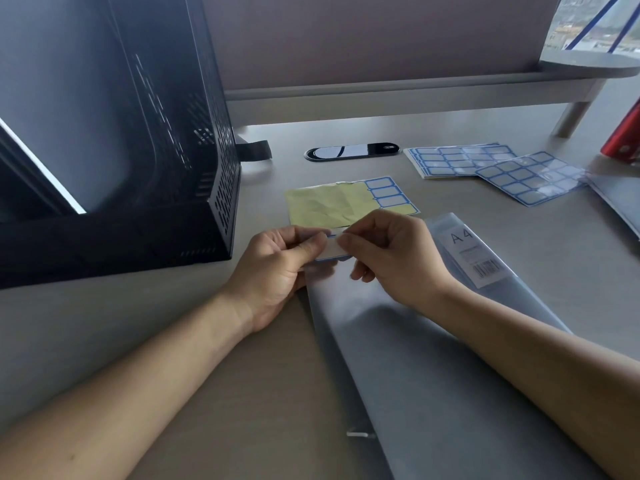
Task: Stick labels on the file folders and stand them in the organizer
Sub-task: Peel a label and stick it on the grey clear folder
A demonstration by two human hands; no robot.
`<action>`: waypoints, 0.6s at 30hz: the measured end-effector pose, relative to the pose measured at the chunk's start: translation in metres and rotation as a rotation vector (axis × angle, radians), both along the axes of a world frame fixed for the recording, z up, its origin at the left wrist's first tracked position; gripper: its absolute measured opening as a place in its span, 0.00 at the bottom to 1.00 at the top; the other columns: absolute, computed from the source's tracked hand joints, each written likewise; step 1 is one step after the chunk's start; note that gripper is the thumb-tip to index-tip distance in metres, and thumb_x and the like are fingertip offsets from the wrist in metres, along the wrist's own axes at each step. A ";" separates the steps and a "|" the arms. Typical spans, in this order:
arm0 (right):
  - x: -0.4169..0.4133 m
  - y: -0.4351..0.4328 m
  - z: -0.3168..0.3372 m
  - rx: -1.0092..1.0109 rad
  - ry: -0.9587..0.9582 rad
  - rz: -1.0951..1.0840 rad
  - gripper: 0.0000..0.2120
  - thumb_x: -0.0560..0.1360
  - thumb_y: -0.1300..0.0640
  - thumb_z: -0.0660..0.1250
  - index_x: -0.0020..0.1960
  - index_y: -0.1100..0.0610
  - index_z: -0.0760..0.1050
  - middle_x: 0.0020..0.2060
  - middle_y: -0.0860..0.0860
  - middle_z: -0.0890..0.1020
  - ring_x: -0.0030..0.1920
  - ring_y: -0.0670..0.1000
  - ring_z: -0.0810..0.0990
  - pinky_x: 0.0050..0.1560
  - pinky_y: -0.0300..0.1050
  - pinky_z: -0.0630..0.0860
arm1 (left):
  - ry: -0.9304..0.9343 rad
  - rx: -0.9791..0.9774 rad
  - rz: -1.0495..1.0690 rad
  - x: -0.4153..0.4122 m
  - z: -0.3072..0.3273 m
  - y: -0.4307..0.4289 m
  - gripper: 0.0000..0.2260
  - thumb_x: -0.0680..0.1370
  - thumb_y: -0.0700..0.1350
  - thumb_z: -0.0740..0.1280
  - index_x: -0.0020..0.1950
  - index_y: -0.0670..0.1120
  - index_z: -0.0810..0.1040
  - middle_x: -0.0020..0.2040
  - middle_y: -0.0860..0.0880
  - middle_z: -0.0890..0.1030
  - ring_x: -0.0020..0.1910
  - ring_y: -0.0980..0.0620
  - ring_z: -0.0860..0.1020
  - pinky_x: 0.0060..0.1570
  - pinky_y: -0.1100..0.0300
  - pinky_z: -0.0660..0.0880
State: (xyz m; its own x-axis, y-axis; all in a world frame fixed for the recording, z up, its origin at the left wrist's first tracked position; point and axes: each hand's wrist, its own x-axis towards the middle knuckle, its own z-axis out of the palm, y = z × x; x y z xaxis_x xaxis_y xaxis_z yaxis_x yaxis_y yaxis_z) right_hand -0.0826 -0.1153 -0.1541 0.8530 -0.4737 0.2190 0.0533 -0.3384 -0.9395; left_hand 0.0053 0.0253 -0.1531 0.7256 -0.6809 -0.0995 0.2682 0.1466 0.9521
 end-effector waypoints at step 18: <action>-0.002 0.000 0.001 -0.048 0.011 0.001 0.09 0.75 0.64 0.70 0.38 0.55 0.78 0.22 0.46 0.80 0.23 0.46 0.78 0.27 0.39 0.75 | -0.051 0.016 -0.054 0.003 -0.003 0.001 0.09 0.71 0.33 0.69 0.49 0.41 0.80 0.42 0.42 0.85 0.43 0.47 0.85 0.40 0.60 0.82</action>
State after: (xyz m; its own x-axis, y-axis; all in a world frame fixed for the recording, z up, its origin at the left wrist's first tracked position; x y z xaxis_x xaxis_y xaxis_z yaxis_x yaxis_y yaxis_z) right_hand -0.0844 -0.1149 -0.1533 0.8559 -0.4621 0.2322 0.0434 -0.3832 -0.9226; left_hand 0.0083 0.0268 -0.1559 0.6923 -0.7177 -0.0748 0.2265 0.1178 0.9669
